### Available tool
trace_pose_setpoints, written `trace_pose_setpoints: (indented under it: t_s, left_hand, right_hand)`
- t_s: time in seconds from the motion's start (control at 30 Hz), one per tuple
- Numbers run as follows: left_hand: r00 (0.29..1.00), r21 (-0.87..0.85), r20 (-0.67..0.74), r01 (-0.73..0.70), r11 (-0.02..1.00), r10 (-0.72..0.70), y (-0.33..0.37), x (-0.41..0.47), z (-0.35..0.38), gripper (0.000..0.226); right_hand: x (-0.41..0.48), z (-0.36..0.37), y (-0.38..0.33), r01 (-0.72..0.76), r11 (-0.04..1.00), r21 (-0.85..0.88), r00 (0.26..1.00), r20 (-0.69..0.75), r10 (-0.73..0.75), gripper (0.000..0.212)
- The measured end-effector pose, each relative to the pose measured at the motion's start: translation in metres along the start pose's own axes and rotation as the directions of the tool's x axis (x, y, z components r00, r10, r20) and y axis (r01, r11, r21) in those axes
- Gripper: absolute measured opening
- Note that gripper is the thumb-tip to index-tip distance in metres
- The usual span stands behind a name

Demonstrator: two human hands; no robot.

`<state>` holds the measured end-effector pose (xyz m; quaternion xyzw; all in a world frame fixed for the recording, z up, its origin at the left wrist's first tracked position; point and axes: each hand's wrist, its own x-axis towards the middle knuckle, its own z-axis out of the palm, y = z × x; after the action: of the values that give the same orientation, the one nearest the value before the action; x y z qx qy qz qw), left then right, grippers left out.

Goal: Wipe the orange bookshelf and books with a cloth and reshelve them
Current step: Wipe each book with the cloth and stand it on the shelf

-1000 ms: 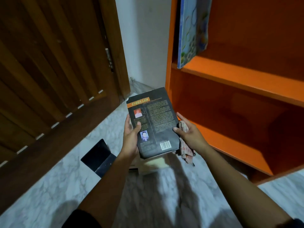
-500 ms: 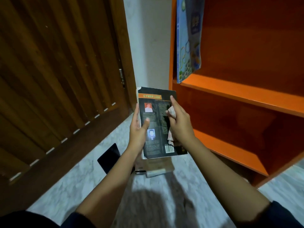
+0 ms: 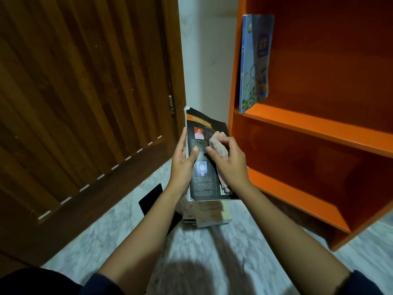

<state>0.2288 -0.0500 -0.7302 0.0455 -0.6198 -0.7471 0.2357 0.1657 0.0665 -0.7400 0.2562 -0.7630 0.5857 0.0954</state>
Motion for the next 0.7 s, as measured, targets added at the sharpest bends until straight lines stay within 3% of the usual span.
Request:
trace_pose_setpoints:
  t_s: [0.1,0.23,0.43,0.5,0.6,0.7]
  left_hand:
    - [1.0,-0.016,0.029,0.01,1.0,-0.01,0.006,-0.001,-0.007,0.057]
    - [0.987,0.015,0.151,0.058,0.998,-0.06,0.016,-0.004,-0.012,0.057]
    - [0.967,-0.005,0.232,0.109,0.994,-0.105,0.022,-0.005,-0.012,0.058]
    - [0.967,-0.019,0.235,0.102,0.995,-0.095,0.026,-0.006,-0.011,0.057]
    - [0.975,-0.042,0.217,0.06,0.997,-0.05,0.032,-0.007,-0.009,0.054]
    - [0.981,-0.027,0.188,0.048,0.998,-0.042,0.031,-0.008,-0.004,0.051]
  right_hand:
    - [-0.01,0.002,0.007,0.101,0.994,-0.038,0.992,0.078,-0.098,0.056]
    - [-0.006,0.009,0.007,0.158,0.987,0.009,0.982,0.102,-0.158,0.053]
    - [0.052,0.009,-0.016,0.393,0.913,-0.112,0.917,0.126,-0.379,0.044]
    - [0.068,0.007,-0.016,0.318,0.941,-0.113,0.947,0.088,-0.309,0.043]
    - [0.068,-0.003,0.001,0.017,0.999,-0.04,1.0,-0.014,-0.018,0.045]
    - [0.051,-0.006,0.023,-0.213,0.967,0.141,0.976,-0.023,0.218,0.038]
